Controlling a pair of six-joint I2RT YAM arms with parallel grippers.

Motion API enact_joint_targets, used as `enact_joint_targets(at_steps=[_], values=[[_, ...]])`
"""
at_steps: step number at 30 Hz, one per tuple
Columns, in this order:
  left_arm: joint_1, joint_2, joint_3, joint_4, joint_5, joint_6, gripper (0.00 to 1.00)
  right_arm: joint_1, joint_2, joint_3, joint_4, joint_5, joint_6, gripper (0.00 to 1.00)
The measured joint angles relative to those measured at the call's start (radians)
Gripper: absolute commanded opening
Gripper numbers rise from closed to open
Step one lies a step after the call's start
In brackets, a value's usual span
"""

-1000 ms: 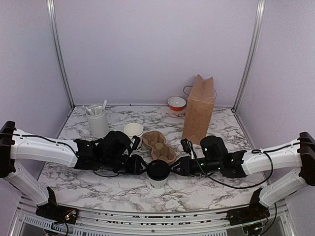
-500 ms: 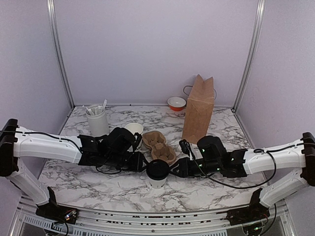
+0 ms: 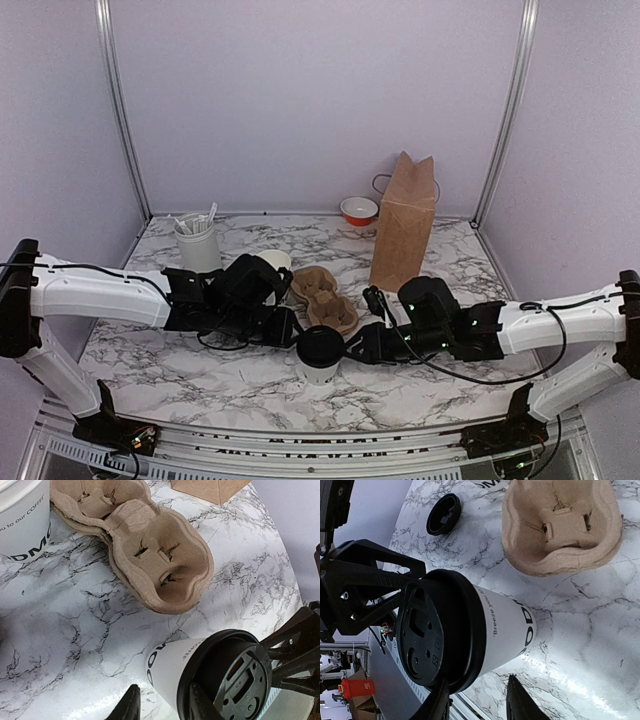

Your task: Pack the takeout coffee

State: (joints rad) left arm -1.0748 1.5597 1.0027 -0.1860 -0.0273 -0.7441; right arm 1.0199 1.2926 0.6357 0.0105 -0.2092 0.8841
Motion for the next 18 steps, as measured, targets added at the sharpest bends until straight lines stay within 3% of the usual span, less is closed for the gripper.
enact_joint_targets(at_steps=[18], values=[[-0.007,-0.016,0.034,-0.087,0.011,0.022,0.35,0.004,-0.042,0.002,-0.005,0.040,0.033,0.37]])
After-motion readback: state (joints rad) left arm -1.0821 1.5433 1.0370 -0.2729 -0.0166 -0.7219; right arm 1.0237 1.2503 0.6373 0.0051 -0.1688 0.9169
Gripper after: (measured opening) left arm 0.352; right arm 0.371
